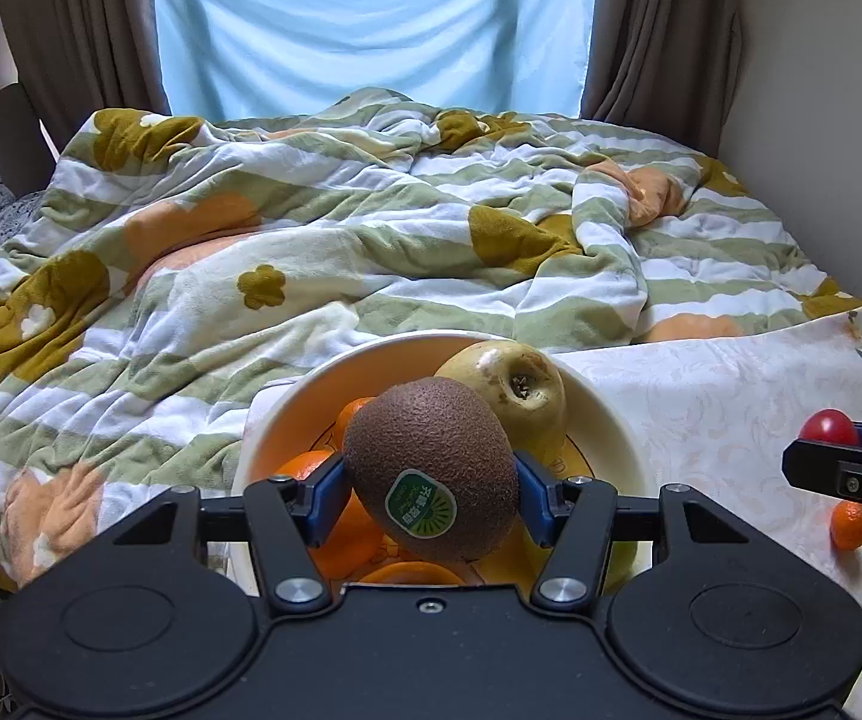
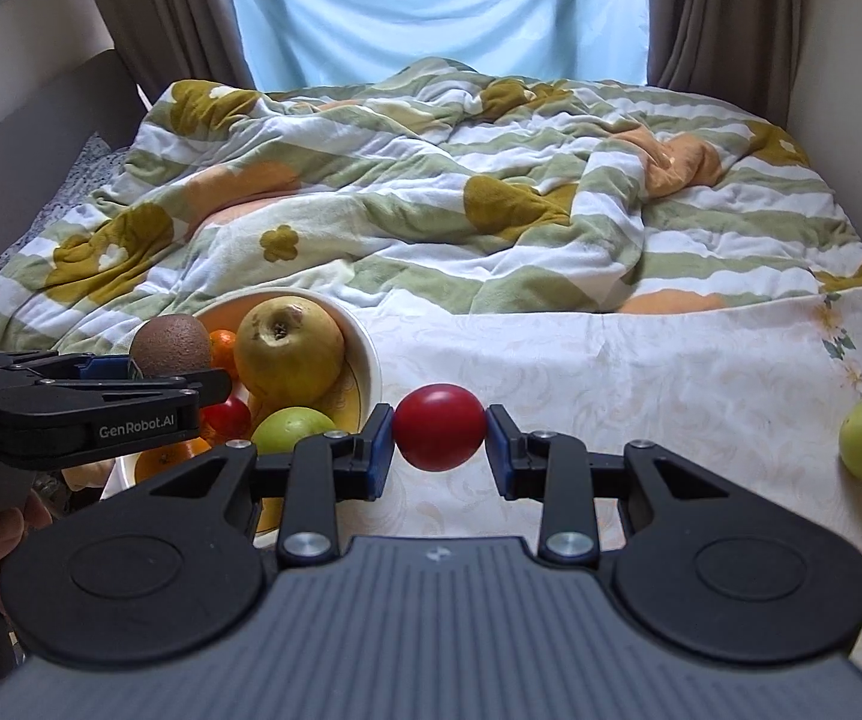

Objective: Organize fruits
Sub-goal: 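Carry the kiwi into the duck bowl and open the left tool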

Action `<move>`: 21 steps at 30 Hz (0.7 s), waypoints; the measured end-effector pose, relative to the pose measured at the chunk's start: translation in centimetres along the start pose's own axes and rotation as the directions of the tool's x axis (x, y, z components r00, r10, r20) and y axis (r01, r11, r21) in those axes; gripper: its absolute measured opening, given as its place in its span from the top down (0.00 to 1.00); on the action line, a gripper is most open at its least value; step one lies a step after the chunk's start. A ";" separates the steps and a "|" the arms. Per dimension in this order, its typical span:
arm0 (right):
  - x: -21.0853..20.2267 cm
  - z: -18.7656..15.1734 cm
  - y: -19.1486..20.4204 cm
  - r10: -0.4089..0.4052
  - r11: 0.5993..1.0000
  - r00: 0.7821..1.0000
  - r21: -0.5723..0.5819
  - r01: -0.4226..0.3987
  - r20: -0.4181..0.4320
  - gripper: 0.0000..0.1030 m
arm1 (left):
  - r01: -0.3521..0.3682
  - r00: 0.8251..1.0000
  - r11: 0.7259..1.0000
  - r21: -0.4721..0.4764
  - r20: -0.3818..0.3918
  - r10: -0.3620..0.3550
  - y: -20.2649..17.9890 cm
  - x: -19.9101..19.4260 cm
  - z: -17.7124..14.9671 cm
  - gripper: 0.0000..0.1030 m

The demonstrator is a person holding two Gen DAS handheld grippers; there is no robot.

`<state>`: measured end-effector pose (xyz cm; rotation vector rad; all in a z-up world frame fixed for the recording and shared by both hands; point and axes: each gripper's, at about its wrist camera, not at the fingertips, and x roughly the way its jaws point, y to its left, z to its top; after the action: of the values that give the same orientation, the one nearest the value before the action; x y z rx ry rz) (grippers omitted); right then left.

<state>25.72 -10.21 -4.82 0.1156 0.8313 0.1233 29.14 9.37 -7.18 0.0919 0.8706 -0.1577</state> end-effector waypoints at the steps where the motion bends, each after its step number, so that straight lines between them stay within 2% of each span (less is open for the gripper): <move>1: 0.0 -0.1 0.1 -0.007 1.000 1.000 0.005 0.007 -0.003 0.54 | 0.001 1.000 1.000 0.002 -0.005 -0.001 0.1 0.3 0.0 0.40; 4: 0.3 -0.2 0.0 -0.024 0.999 1.000 0.020 0.024 -0.007 0.54 | 0.005 1.000 1.000 0.013 -0.016 -0.005 0.2 1.0 0.0 0.40; 6: 0.3 -0.3 0.0 -0.036 0.999 0.999 0.030 0.036 -0.007 0.54 | -0.006 1.000 1.000 0.029 0.012 0.006 0.1 0.7 0.1 0.38; 8: 0.4 -0.2 0.0 -0.046 0.998 0.999 0.038 0.046 -0.006 0.54 | -0.013 0.999 0.999 0.038 0.033 0.012 0.1 0.3 0.3 0.12; 9: 0.4 -0.3 0.1 -0.050 0.998 0.999 0.042 0.051 -0.005 0.54 | -0.009 0.999 0.999 0.034 0.047 0.008 0.1 0.0 0.3 0.08; 12: 0.1 -0.3 0.1 -0.058 0.997 0.998 0.051 0.058 0.001 0.54 | 0.002 0.998 1.000 0.022 0.060 -0.003 0.4 -0.6 0.5 0.06; 16: -0.3 0.0 0.3 -0.056 0.998 0.998 0.043 0.055 0.009 0.54 | -0.025 0.997 1.000 0.016 0.072 0.023 0.5 -1.9 0.2 0.06; 21: -0.8 0.7 0.8 -0.025 1.000 0.999 0.006 0.025 0.025 0.54 | -0.057 0.994 0.998 -0.034 0.090 0.060 1.2 -4.5 -0.9 0.06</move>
<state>25.62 -9.55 -3.67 0.1123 0.8075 0.0954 25.84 11.12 -4.25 0.0805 0.7781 -0.0933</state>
